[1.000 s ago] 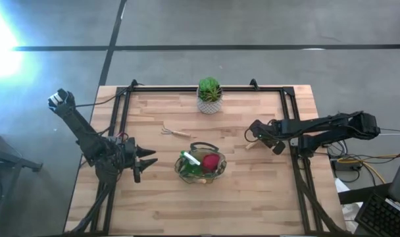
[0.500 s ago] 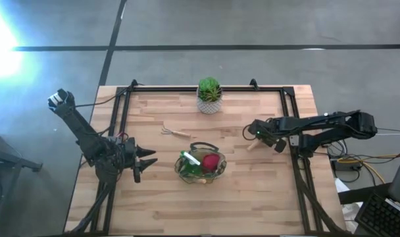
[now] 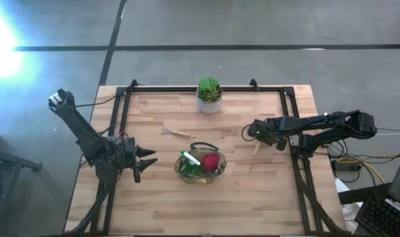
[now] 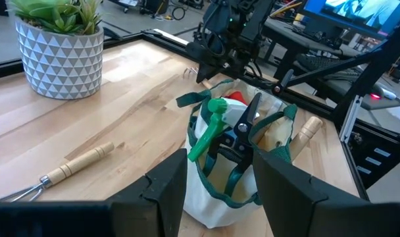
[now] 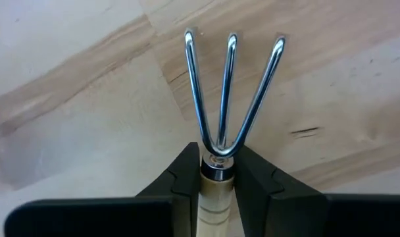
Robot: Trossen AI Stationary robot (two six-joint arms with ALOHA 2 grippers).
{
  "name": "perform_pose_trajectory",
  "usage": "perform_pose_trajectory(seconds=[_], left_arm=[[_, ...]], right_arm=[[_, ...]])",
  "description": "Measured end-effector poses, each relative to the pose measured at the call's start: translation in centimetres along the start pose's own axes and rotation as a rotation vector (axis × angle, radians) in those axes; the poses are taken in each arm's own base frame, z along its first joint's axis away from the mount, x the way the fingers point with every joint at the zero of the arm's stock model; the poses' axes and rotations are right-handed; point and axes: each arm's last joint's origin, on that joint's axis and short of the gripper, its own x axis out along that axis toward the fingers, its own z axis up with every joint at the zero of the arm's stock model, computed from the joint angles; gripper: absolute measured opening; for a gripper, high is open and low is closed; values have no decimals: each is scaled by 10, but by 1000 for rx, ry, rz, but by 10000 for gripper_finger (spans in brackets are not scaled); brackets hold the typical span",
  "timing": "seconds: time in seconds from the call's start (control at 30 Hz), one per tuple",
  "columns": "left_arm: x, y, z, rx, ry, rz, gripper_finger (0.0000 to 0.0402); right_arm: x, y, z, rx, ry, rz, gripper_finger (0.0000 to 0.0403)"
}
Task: Pick & Place Garden tools in Gardening bag
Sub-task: Put the right light brown hand rake into the white gardening bag
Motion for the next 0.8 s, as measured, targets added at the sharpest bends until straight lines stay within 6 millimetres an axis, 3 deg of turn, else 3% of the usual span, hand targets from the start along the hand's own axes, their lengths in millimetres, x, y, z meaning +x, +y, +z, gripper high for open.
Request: perform_pose_trajectory(seconds=[0.23,0.5,0.8], left_arm=[[0,0,0,0,0,0,177],[0,0,0,3,1,1,177],[0,0,0,3,1,2,177]], right_arm=[[-9,9,-3,-131,-105,47,54],[-38,32,-14,-246,-218,195,54],[-68,44,-28,-344,-304,256,54]])
